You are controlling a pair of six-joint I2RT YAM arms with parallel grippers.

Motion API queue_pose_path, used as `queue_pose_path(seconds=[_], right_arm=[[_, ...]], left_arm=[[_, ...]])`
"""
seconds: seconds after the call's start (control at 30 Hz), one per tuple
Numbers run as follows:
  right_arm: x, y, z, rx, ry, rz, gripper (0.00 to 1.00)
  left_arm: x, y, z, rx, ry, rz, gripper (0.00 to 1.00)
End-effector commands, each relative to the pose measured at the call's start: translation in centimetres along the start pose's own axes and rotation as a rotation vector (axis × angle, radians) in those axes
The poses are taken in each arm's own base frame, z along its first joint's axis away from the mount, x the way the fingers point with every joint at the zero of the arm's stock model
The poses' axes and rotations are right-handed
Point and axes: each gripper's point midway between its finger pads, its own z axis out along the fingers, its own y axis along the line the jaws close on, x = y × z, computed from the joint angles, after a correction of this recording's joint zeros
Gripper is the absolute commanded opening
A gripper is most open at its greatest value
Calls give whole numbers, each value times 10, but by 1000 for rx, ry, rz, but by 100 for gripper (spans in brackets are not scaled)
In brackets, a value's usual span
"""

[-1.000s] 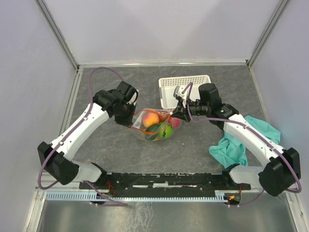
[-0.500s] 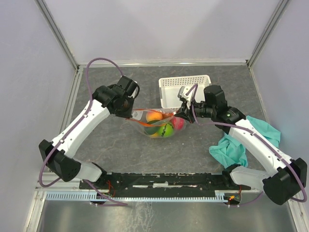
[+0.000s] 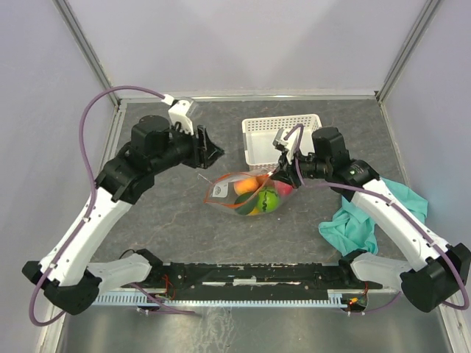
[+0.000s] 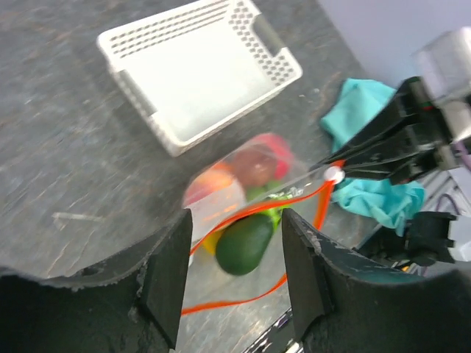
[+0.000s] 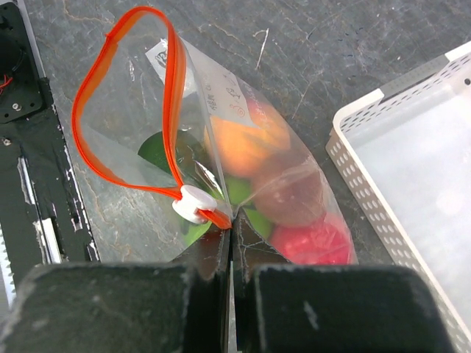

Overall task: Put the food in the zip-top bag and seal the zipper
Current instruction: Zip the zipper food storage bag at the center of the board.

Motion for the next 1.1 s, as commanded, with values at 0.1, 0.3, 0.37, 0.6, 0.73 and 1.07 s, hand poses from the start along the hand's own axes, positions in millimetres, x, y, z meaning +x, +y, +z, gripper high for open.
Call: queue_pose_path(seconds=[0.1,0.3,0.37,0.6,0.73,1.07], right_arm=[[-29,4,-19,21,-44,-2,2],[-32,7,-25,23,-35,21,2],[-33,8,-26,22,-41,22,2],[-36,10,-31,29,-46,21,2],[-36,12,-30,18,-53,32,2],[-35,14,-26,1,-62,54,2]], left_arm=[[-7,-69,45,249,-70,109,58],[7,-98,63,345,-125,249,58],[13,-106,64,375,-151,304,58],[30,-130,57,502,-260,513,58],[44,-131,65,533,-235,586,57],[61,-134,84,578,-208,689,50]])
